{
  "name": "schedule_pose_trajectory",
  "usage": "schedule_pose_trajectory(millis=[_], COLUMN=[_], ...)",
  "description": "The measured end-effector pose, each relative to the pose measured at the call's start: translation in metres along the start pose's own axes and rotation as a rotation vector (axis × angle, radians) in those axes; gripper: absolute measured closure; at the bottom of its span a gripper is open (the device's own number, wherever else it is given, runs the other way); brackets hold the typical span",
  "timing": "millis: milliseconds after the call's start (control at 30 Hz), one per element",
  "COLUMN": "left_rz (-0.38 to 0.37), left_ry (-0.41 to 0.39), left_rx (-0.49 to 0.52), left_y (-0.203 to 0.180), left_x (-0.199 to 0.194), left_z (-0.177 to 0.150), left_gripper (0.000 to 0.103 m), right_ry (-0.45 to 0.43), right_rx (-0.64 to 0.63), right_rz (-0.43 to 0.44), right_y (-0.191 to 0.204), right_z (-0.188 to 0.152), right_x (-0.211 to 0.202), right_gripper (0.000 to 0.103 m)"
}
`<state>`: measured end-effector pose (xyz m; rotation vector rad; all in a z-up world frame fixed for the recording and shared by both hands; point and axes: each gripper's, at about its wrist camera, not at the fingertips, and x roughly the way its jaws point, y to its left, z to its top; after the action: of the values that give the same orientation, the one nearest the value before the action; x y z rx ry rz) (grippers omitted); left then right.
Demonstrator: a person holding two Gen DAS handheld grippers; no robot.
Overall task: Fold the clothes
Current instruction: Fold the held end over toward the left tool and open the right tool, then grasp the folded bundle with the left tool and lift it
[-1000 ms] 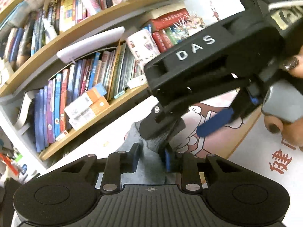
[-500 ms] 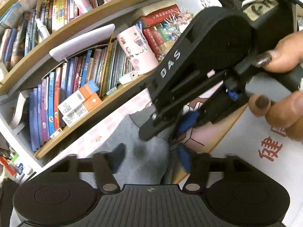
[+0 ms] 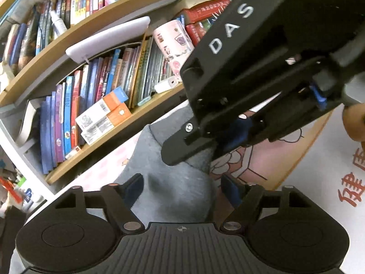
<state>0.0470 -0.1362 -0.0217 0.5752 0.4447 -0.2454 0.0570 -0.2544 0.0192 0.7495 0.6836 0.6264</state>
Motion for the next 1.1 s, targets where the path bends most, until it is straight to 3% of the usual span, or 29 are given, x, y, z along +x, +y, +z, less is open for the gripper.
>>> schedule_pose_trajectory(millis=[67, 233, 367, 433, 933, 1100], left_rz=[0.002, 0.002, -0.016, -0.017, 0.028, 0.071], left_ry=[-0.008, -0.038, -0.069, -0.089, -0.266, -0.325], left_rx=[0.009, -0.017, -0.152, -0.220, -0.514, -0.689], left_y=[0.000, 0.009, 0.040, 0.058, 0.160, 0.206], left_x=[0.000, -0.003, -0.008, -0.013, -0.078, -0.101], left_z=[-0.001, -0.001, 0.000, 0.001, 0.002, -0.019], left_gripper=[0.068, 0.083, 0.085, 0.085, 0.086, 0.086], right_ry=[0.000, -0.024, -0.065, -0.073, 0.014, 0.017], right_rx=[-0.007, -0.012, -0.035, -0.053, -0.159, -0.174], right_rz=[0.001, 0.037, 0.085, 0.102, 0.015, 0.005], right_y=[0.000, 0.002, 0.007, 0.010, 0.018, 0.020], right_z=[0.000, 0.000, 0.001, 0.001, -0.012, -0.014], right_x=[0.000, -0.005, -0.012, -0.013, 0.006, 0.006], right_gripper=[0.084, 0.069, 0.052, 0.049, 0.046, 0.046])
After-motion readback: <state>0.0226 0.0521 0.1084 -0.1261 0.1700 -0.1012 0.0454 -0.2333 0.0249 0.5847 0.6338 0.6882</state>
